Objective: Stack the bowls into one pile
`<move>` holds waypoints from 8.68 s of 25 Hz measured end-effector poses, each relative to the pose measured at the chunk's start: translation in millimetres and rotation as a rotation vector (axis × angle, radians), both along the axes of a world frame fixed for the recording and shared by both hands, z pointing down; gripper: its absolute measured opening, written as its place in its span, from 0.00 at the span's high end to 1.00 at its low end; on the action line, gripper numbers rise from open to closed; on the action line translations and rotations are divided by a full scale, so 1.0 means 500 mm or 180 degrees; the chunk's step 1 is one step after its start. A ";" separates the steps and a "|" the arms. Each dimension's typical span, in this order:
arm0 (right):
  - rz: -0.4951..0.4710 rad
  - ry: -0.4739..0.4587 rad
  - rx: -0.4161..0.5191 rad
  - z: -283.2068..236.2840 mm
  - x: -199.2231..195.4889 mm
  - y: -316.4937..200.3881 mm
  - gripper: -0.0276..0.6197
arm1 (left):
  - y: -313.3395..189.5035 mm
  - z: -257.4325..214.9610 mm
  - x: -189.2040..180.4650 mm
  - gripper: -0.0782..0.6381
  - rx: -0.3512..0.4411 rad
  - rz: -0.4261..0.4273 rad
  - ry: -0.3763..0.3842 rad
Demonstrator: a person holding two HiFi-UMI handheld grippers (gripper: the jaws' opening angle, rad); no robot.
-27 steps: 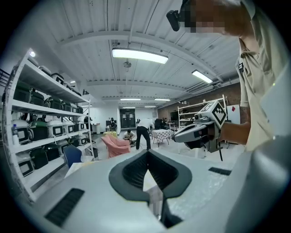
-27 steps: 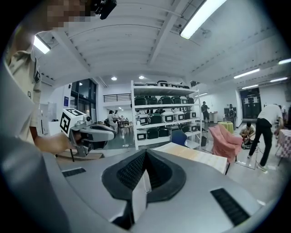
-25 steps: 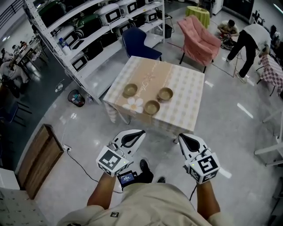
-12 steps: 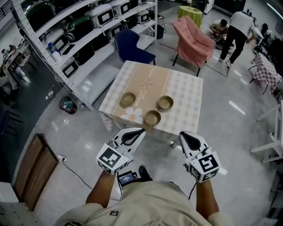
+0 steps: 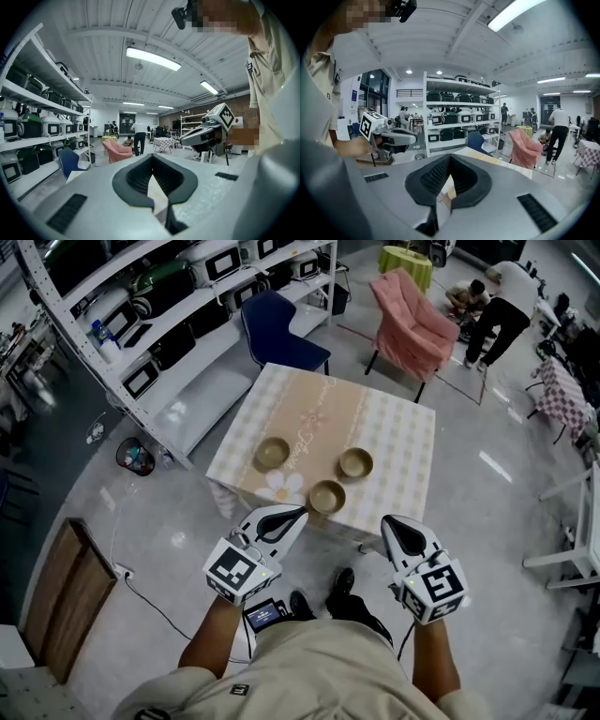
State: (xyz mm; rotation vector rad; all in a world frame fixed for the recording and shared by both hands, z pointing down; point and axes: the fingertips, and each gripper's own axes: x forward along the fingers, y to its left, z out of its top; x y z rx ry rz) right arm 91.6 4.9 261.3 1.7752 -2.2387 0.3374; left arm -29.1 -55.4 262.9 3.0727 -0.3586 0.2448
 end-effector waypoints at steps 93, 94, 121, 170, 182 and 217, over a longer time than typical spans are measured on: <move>-0.0571 -0.0632 -0.1481 0.606 0.233 -0.491 0.94 | -0.437 0.442 0.052 0.88 -0.0834 -0.1493 -0.0606; -0.0602 -0.0630 -0.1490 0.606 0.222 -0.488 0.94 | -0.441 0.446 0.044 0.88 -0.0835 -0.1515 -0.0614; -0.1192 -0.0220 -0.1843 0.673 0.055 -0.420 0.94 | -0.559 0.626 -0.075 0.88 -0.0993 -0.2088 -0.0613; -0.1264 0.0710 -0.1388 0.670 0.057 -0.440 0.87 | -0.657 0.728 -0.059 0.86 -0.1509 -0.2429 -0.0665; -0.0983 0.0557 -0.1215 0.612 0.095 -0.442 0.87 | -0.620 0.599 0.006 0.86 -0.1289 -0.1991 -0.0694; -0.0486 0.0352 -0.1192 0.595 0.217 -0.381 0.87 | -0.356 0.651 0.207 0.86 -0.1410 -0.0750 -0.1427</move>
